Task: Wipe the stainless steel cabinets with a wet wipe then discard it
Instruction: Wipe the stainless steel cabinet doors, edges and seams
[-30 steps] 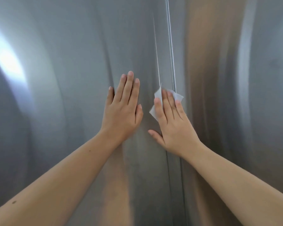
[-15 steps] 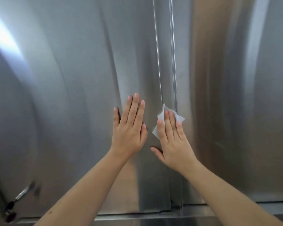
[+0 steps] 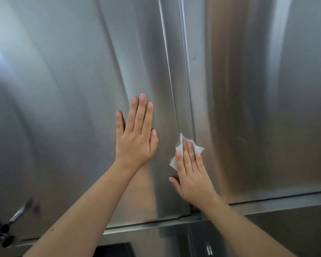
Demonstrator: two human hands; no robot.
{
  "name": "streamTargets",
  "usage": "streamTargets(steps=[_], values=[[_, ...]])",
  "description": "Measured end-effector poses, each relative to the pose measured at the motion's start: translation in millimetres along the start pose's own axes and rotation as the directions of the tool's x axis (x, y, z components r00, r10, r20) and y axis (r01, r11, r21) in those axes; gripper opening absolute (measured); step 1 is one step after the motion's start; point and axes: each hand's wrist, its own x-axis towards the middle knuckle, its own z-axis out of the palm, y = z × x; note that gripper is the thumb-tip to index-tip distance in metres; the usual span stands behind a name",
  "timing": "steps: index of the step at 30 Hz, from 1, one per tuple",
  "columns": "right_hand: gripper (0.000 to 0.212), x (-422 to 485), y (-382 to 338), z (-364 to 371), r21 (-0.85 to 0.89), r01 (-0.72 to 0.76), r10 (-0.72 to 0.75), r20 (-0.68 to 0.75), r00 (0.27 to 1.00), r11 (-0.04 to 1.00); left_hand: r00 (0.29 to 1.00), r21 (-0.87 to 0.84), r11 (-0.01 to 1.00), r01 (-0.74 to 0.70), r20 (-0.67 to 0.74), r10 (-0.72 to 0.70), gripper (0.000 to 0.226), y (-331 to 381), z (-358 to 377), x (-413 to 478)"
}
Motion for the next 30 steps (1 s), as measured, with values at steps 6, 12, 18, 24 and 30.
streamTargets(steps=[6, 12, 18, 24, 30], values=[[0.083, 40.4, 8.6, -8.3, 0.026, -0.024, 0.025, -0.067, 0.997, 0.999, 1.0, 0.004, 1.0, -0.001, -0.005, 0.001, 0.056, 0.9, -0.3, 0.2], [0.078, 39.8, 12.3, -0.9, 0.033, -0.032, 0.036, -0.121, 0.992, 0.999, 0.999, -0.018, 1.0, -0.004, -0.054, 0.003, 0.056, 1.2, -0.2, 1.5], [0.087, -37.4, -8.3, 19.7, 0.073, -0.003, 0.003, 0.009, 1.0, 0.997, 0.998, -0.012, 0.998, -0.057, -0.03, 0.057, 0.055, 6.0, -2.2, -10.6], [0.083, -47.5, -12.3, 18.9, -0.11, -0.003, 0.013, 0.095, 0.995, 0.994, 0.998, -0.005, 0.999, -0.054, -0.037, 0.053, 0.055, 5.5, -1.2, -10.6], [0.074, -33.4, -17.1, 4.2, -0.197, -0.065, 0.087, 0.107, 0.99, 0.978, 0.998, 0.004, 0.999, -0.055, -0.027, 0.055, 0.056, 4.5, -0.1, -11.5]])
